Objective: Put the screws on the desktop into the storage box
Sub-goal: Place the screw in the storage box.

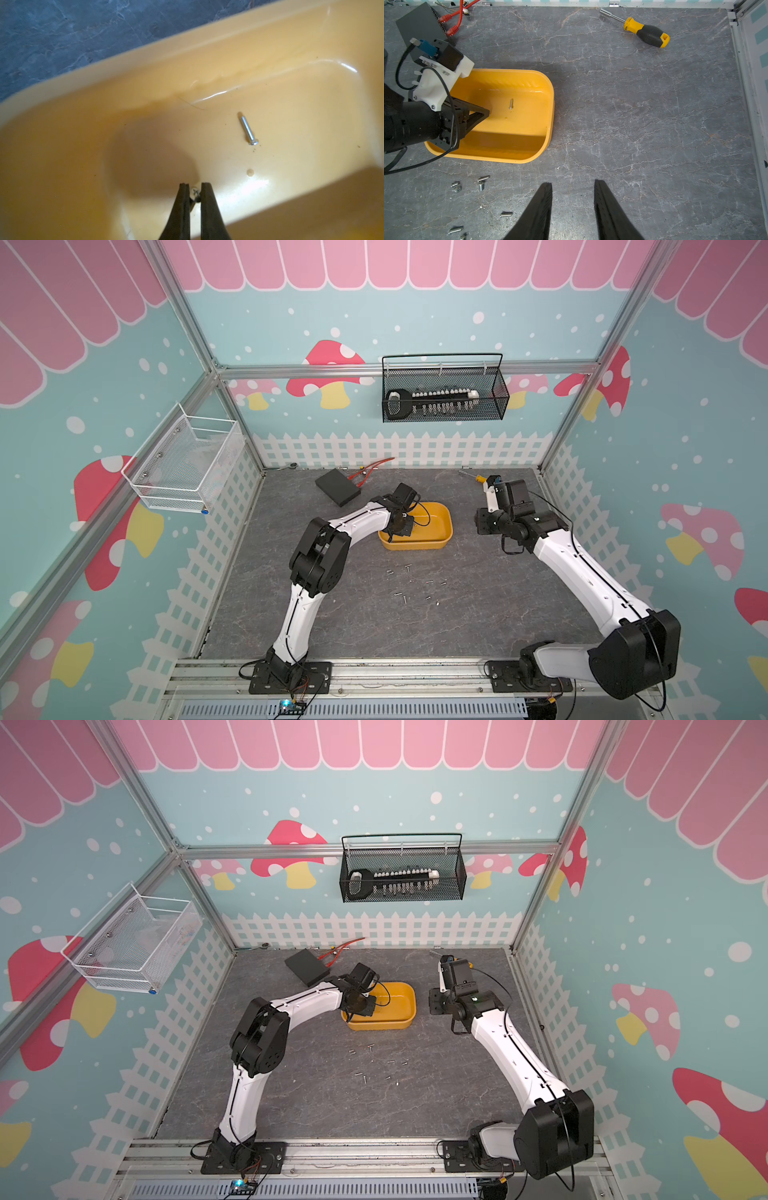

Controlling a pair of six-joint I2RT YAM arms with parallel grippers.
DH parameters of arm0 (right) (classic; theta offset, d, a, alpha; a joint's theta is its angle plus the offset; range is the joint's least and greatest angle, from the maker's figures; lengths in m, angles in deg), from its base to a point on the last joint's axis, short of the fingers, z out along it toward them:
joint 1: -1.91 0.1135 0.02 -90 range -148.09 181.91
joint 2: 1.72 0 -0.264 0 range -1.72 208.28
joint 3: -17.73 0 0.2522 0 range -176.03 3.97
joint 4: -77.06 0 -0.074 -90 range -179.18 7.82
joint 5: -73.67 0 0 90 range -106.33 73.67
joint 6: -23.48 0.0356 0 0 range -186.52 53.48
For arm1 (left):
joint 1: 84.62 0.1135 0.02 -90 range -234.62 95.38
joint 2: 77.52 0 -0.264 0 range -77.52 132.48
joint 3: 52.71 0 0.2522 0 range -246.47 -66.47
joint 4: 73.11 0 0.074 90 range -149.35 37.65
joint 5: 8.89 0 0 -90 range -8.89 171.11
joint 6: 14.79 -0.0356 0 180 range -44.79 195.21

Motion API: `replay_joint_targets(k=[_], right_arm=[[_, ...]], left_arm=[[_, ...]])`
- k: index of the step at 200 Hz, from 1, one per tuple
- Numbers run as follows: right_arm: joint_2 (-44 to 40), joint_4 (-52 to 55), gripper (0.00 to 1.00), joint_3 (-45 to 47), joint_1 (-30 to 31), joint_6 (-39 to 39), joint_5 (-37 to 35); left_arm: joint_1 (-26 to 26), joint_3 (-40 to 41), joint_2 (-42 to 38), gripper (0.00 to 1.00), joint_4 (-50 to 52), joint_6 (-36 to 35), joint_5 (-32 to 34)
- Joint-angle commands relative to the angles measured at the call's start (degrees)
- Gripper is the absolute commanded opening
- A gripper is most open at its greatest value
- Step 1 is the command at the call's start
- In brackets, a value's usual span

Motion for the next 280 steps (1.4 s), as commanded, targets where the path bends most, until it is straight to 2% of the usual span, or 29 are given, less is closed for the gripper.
replay_joint_targets(k=[1, 100, 128, 154, 184, 220, 246, 280], right_arm=[[0.70, 0.15, 0.40, 0.24, -0.21, -0.59, -0.29], [1.11, 0.15, 0.42, -0.30, -0.24, -0.50, 0.19], [0.82, 0.15, 0.44, -0.17, -0.20, -0.26, 0.06], [0.53, 0.15, 0.44, -0.17, -0.16, -0.19, -0.08], [0.17, -0.10, 0.45, -0.61, -0.20, -0.68, 0.74], [1.69, -0.81, 0.46, 0.22, 1.06, -3.80, 10.74], [2.33, -2.68, 0.46, 2.94, 6.01, -2.24, 12.48], [-0.60, -4.09, 0.46, 8.82, 13.33, 1.16, 12.63]], left_arm=[[0.65, -0.12, 1.17, 0.08, 0.59, -1.05, -0.35], [0.92, -0.10, 0.99, 0.16, 0.55, -1.44, -0.17], [0.98, -0.01, 0.40, 0.22, 0.42, -1.52, 0.01], [0.91, 1.65, -3.42, 0.31, -2.04, -1.88, 0.27], [0.25, 1.66, -11.77, 0.37, -2.82, -3.06, 0.15], [-0.19, 4.66, -27.04, 0.42, -5.80, -3.64, 1.99], [1.15, 9.41, -37.59, 0.46, -8.67, -3.20, 3.82], [5.13, 15.47, -45.59, 0.47, -9.07, -3.61, 6.63]])
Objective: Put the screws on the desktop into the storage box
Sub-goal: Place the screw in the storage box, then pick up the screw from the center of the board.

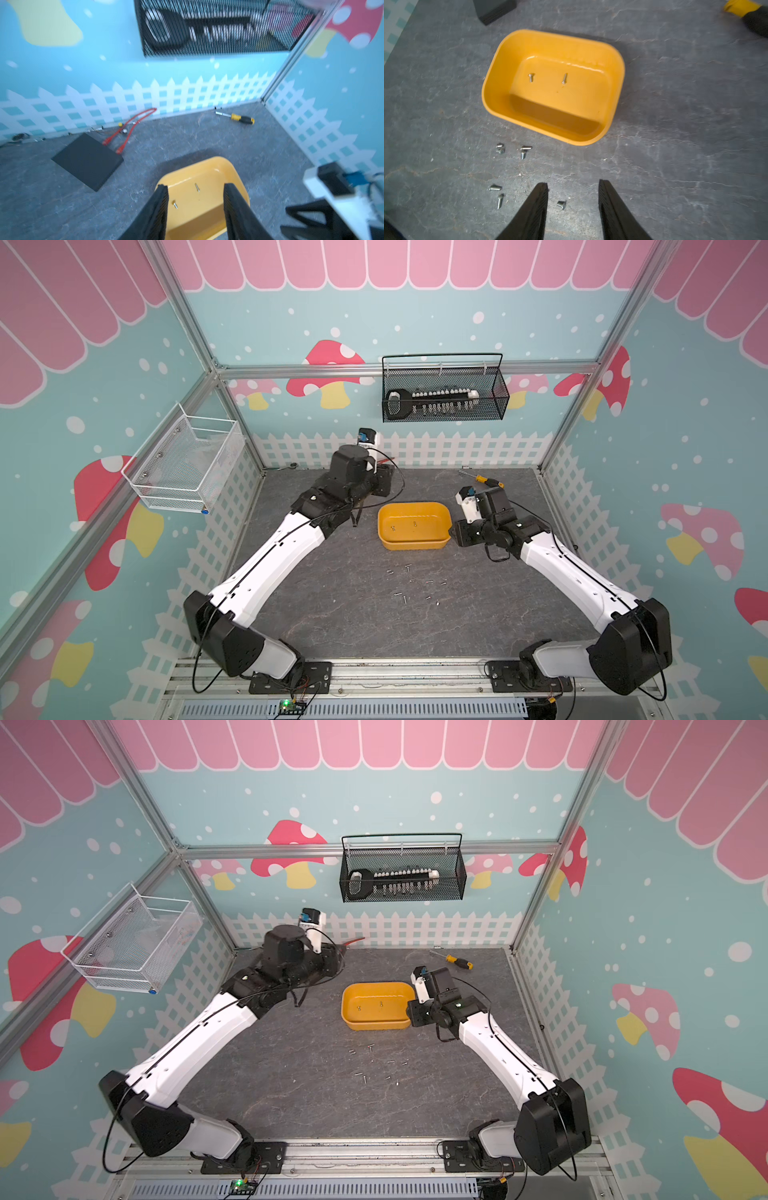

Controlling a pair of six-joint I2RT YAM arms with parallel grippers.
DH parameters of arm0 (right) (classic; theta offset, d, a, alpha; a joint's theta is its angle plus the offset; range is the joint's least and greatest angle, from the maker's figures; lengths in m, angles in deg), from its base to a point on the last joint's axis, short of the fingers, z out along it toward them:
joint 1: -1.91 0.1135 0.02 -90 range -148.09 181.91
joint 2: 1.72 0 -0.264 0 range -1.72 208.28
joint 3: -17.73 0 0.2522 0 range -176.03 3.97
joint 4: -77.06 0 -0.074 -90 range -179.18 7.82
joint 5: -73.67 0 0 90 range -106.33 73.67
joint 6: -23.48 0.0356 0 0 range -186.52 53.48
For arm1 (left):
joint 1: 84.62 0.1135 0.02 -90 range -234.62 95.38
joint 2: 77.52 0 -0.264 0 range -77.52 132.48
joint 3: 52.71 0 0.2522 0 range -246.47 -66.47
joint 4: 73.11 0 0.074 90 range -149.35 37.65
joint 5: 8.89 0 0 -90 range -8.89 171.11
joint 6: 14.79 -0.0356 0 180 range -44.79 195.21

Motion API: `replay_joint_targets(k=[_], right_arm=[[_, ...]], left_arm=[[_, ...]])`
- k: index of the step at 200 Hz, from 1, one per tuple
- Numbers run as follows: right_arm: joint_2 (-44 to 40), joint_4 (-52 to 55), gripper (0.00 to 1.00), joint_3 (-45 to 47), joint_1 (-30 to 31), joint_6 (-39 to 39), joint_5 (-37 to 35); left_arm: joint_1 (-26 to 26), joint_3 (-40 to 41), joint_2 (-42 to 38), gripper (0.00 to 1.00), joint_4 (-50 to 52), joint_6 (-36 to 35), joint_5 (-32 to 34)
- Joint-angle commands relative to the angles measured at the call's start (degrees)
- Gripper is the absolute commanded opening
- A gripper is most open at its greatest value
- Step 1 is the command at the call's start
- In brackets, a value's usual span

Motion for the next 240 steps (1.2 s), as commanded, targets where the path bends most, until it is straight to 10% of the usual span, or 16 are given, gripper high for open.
replay_joint_targets(k=[1, 104, 240], right_arm=[[-2.20, -1.09, 0.46, 4.11, 4.39, 2.26, 2.35], [7.92, 4.10, 0.53, -0.36, 26.16, -14.86, 2.46], [15.14, 2.61, 0.47, -3.12, 29.44, -40.42, -1.00]], left_arm=[[3.32, 5.95, -0.98, 0.47, 0.98, -0.54, 2.84], [18.49, 23.53, -8.27, 0.46, -6.77, 3.11, -9.97], [21.98, 30.08, -8.17, 0.46, -10.72, 3.36, -14.68]])
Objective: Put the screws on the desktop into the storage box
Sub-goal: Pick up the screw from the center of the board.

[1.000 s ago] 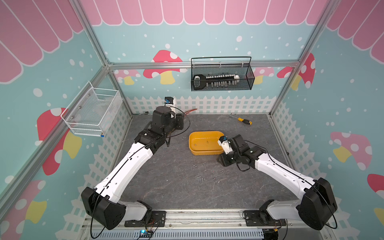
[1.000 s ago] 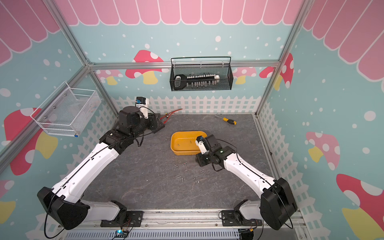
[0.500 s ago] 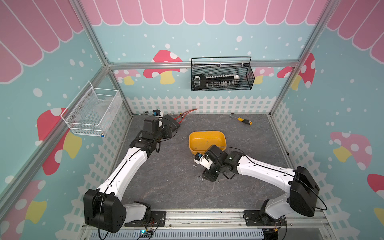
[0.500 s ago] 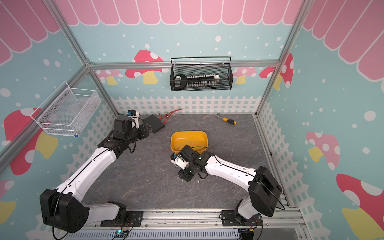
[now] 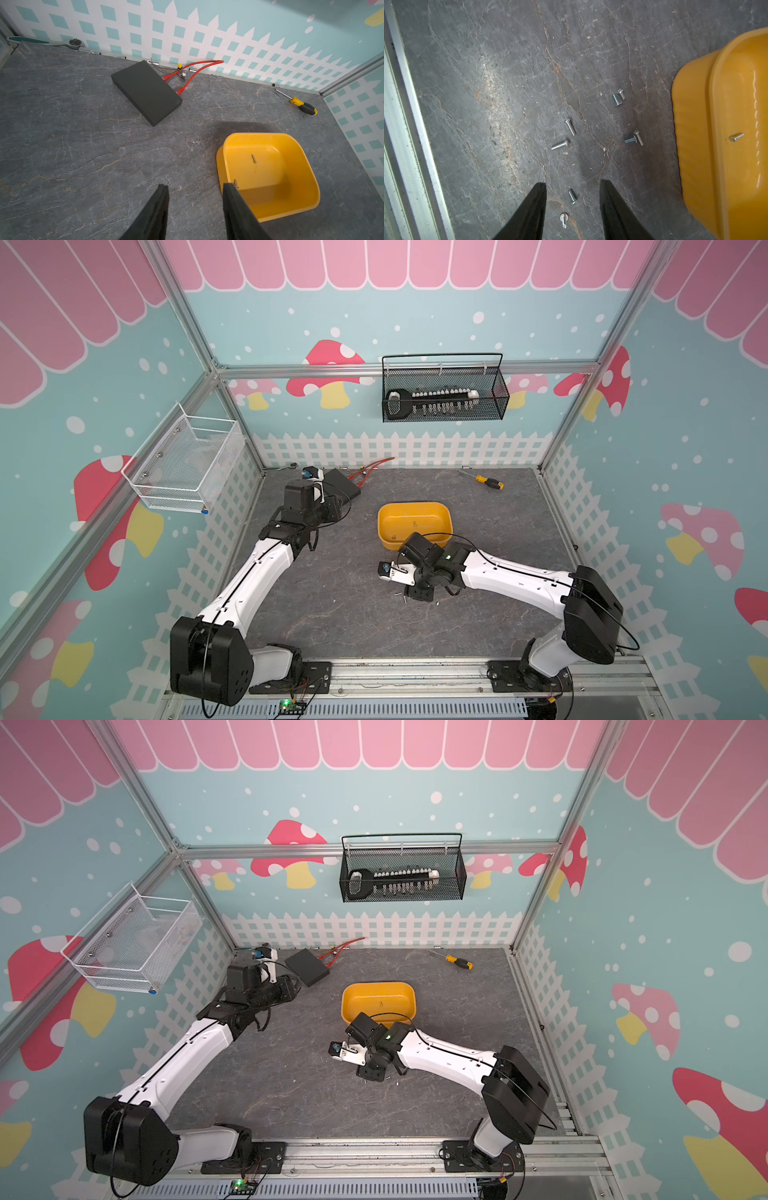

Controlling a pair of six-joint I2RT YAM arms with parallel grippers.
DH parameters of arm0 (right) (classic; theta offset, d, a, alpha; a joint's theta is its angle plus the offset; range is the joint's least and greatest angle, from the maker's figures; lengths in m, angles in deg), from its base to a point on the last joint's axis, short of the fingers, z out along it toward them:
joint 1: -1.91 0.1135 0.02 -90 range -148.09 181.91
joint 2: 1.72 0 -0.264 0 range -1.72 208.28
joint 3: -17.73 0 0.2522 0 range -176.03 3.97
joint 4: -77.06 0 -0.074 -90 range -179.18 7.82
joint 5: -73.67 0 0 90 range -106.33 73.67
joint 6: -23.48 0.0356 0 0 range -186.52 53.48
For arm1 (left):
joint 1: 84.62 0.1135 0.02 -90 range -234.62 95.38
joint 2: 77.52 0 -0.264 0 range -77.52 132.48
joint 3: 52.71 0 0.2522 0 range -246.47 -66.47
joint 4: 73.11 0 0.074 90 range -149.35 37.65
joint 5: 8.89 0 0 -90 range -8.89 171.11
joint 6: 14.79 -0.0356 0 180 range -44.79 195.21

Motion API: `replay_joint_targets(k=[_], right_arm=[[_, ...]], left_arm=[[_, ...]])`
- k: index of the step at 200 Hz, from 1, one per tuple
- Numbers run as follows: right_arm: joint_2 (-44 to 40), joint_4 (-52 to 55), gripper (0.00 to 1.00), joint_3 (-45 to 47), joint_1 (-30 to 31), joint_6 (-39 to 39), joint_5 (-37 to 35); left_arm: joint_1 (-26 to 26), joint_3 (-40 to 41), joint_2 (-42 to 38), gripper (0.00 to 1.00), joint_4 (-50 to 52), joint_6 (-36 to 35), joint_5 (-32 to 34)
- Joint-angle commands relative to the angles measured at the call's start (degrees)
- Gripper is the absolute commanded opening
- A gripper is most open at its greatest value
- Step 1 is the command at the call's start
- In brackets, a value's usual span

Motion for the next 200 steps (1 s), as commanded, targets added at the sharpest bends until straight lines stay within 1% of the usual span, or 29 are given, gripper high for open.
replay_joint_targets(k=[1, 55, 147, 200], right_arm=[[1.80, -2.30, 0.47, 0.35, 0.37, -3.26, 2.81], [6.72, -3.61, 0.42, -1.18, 0.37, -3.54, 5.27], [12.60, -5.53, 0.41, -3.08, 0.24, -5.18, 7.17], [14.86, -6.41, 0.41, -3.45, 0.27, -5.73, 5.66]], left_arm=[[0.48, 1.12, -0.53, 0.46, -1.48, 0.05, -0.99], [0.93, 1.63, -0.23, 0.46, -1.93, -0.12, -1.68], [1.55, 1.98, 0.54, 0.46, -2.54, -0.12, -2.45], [1.71, 2.09, 0.48, 0.46, -2.57, -0.21, -2.70]])
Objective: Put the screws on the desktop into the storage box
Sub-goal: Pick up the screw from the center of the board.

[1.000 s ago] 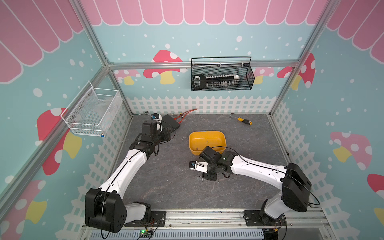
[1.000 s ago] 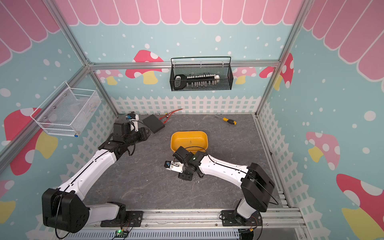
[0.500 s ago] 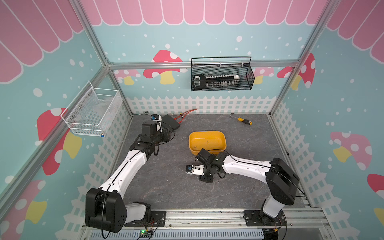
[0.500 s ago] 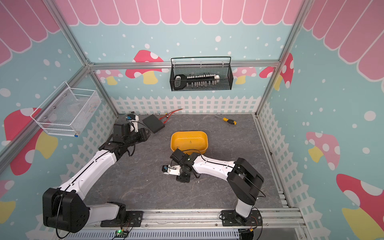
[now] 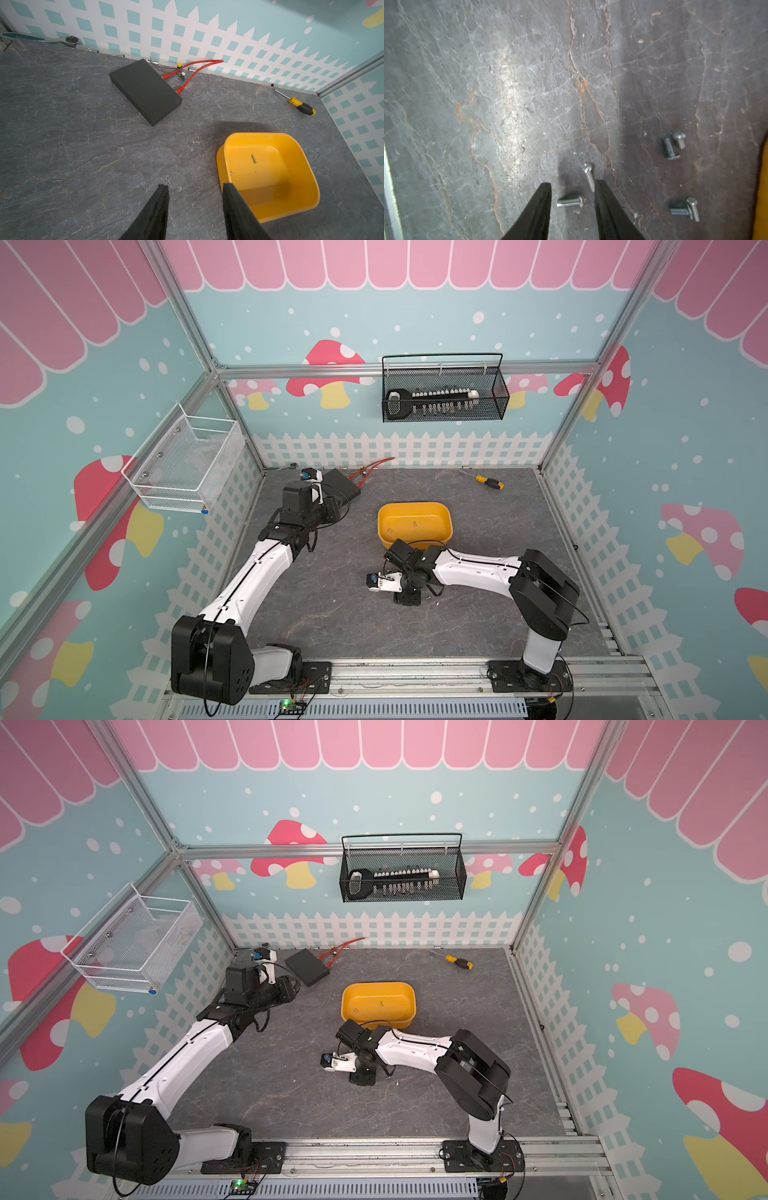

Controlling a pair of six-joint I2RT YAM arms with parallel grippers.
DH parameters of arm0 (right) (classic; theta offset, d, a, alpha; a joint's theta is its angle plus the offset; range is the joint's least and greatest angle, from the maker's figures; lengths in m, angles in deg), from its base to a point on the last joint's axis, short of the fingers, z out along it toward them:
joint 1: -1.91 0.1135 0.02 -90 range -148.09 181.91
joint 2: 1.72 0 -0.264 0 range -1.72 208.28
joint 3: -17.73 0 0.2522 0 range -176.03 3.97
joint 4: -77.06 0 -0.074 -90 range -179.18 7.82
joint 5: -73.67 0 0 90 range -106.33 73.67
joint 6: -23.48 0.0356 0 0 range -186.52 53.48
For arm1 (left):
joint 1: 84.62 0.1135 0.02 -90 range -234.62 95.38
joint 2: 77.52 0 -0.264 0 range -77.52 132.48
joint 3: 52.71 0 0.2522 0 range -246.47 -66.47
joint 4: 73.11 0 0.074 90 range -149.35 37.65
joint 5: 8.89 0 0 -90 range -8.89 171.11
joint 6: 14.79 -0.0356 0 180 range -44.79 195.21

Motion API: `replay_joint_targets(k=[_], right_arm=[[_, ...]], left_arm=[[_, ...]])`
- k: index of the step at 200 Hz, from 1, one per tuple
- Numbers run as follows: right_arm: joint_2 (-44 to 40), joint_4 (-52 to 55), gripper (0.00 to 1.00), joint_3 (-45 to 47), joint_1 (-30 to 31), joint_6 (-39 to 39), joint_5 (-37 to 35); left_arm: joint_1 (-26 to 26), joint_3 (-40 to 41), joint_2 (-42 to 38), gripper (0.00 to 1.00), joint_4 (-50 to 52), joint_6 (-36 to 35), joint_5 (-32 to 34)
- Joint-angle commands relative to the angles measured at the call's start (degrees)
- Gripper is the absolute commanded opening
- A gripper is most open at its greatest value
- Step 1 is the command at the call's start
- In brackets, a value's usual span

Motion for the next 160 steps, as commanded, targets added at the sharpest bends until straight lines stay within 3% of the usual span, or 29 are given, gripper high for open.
replay_joint_targets(k=[1, 110, 160], right_arm=[[0.92, -0.46, 0.41, -1.40, 0.32, -0.75, -0.21], [3.49, -1.87, 0.41, -2.11, 0.16, -0.75, -4.04], [5.35, -1.91, 0.36, -2.11, 0.11, -0.06, -4.24]], left_arm=[[0.49, 0.76, 0.37, 0.46, -1.02, -0.19, -1.04], [0.54, 0.85, 0.55, 0.46, -1.05, -0.28, -1.00], [0.76, 0.78, 0.65, 0.45, -1.03, -0.36, -1.16]])
